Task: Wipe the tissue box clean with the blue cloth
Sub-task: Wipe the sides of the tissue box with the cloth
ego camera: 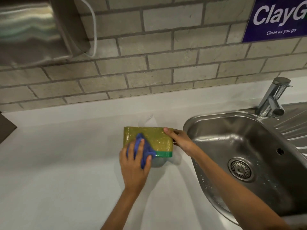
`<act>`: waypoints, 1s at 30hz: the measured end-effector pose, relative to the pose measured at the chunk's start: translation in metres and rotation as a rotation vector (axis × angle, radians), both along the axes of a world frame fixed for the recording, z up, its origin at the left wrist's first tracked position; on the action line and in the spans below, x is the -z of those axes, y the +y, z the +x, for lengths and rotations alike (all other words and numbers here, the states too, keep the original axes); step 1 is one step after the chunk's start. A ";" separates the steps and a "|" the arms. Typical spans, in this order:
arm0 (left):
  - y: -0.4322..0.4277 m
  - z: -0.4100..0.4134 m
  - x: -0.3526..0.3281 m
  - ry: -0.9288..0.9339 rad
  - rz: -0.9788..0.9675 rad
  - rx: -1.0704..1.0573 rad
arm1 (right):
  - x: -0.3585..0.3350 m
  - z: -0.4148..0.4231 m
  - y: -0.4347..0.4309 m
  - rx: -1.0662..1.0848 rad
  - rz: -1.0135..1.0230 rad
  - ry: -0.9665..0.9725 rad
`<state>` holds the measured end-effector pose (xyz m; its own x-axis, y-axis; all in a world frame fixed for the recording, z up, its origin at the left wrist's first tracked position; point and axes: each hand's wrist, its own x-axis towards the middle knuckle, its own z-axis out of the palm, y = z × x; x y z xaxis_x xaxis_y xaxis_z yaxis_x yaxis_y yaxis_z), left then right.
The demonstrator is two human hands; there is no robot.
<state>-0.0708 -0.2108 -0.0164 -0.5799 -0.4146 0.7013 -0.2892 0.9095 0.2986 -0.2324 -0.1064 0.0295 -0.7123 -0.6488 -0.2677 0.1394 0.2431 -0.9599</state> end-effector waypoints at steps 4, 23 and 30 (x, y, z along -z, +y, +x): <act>-0.016 -0.014 -0.028 0.089 0.336 -0.169 | 0.002 -0.001 0.000 -0.013 0.010 -0.001; 0.035 -0.025 -0.034 0.151 0.450 -0.091 | 0.015 0.051 0.004 0.053 -0.255 0.119; 0.023 0.008 -0.028 0.354 1.031 -0.128 | 0.029 0.103 0.002 -0.048 -0.205 0.340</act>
<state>-0.0631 -0.1879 0.0117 -0.3249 -0.9403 0.1018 -0.1116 0.1450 0.9831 -0.1299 -0.1044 0.0008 -0.7056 -0.6990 0.1164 -0.2012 0.0402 -0.9787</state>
